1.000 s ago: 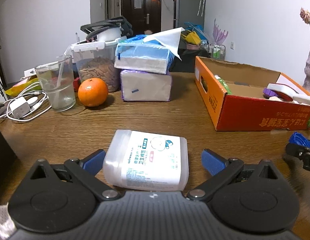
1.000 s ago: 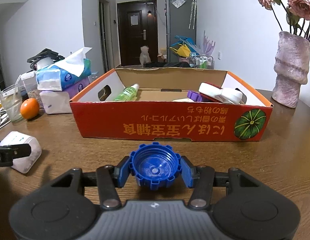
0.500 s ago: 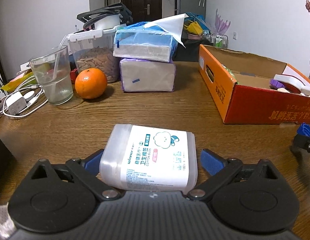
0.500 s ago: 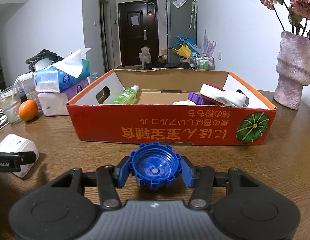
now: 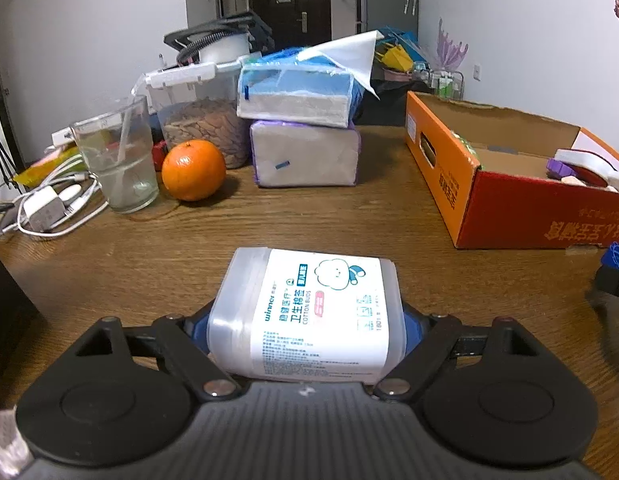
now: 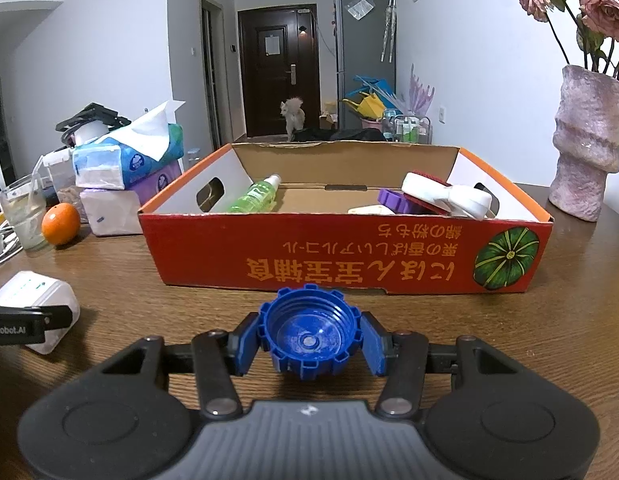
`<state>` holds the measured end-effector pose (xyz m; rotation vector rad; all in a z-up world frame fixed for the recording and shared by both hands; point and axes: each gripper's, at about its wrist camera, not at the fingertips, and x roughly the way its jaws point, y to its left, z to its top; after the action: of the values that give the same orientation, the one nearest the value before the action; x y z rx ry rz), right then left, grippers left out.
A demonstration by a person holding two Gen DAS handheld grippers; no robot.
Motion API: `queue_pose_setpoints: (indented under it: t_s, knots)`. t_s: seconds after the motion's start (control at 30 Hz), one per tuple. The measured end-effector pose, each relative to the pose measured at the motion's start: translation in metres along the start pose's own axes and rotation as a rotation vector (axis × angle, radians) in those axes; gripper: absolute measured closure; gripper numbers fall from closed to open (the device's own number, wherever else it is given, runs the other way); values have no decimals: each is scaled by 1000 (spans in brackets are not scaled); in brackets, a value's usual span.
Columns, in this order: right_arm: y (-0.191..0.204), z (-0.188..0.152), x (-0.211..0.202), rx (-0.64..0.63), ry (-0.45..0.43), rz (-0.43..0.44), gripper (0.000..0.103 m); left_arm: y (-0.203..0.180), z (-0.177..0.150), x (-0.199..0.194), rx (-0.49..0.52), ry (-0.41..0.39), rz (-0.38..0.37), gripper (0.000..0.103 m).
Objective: Organize rigid objects
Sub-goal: 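Grasp the white wet-wipes pack with the left tool while the right tool holds the blue cap, then carry the wipes pack and blue cap with both tools toward the red box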
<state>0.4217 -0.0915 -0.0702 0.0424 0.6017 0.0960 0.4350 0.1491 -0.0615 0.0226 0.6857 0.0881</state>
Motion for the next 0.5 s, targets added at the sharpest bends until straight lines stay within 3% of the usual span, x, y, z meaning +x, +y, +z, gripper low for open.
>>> queue_pose_setpoints:
  t_s: [0.5]
  knots:
    - [-1,6,-17,1,-63,32,51,0,8,-35,-81,-106,53,19]
